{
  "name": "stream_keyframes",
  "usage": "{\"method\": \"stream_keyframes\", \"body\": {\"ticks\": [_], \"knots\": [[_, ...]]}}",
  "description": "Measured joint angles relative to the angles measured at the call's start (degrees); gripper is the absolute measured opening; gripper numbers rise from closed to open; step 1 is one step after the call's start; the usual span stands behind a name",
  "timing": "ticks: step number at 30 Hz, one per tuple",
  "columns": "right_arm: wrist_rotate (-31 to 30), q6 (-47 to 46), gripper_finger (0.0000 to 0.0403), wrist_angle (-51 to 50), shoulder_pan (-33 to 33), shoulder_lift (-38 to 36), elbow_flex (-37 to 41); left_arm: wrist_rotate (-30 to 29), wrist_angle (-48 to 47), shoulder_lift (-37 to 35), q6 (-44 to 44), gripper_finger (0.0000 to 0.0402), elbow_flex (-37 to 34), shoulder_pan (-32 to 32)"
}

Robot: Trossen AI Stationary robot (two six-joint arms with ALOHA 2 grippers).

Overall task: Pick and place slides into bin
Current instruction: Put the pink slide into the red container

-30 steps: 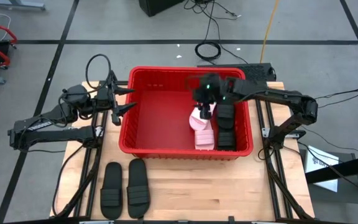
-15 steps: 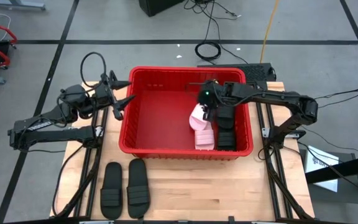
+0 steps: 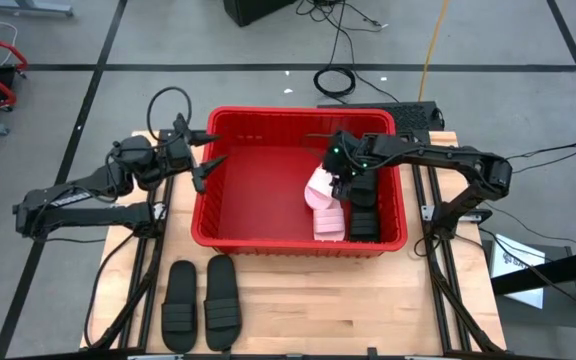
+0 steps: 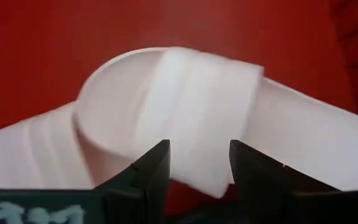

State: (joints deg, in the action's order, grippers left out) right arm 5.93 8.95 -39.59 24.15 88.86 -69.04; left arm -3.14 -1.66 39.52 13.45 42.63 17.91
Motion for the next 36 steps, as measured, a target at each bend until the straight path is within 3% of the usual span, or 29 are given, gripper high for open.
{"method": "stream_keyframes", "body": {"ticks": [8, 13, 36], "knots": [[0.6, 0.3, 0.0155, 3.5, 4.1, -0.1, 1.6, 0.0, 1.0, 0.6, 0.0, 0.0250, 0.0, 0.0], [9.1, 0.7, 0.0155, 3.8, 5.7, -0.1, 1.6, 0.0, 1.0, 0.6, -0.4, 0.0250, 0.0, 0.0], [9.4, 2.3, 0.0145, 3.7, 5.8, 5.4, 1.5, 0.0, 0.5, 0.6, -0.9, 0.0250, 0.0, 0.0]]}}
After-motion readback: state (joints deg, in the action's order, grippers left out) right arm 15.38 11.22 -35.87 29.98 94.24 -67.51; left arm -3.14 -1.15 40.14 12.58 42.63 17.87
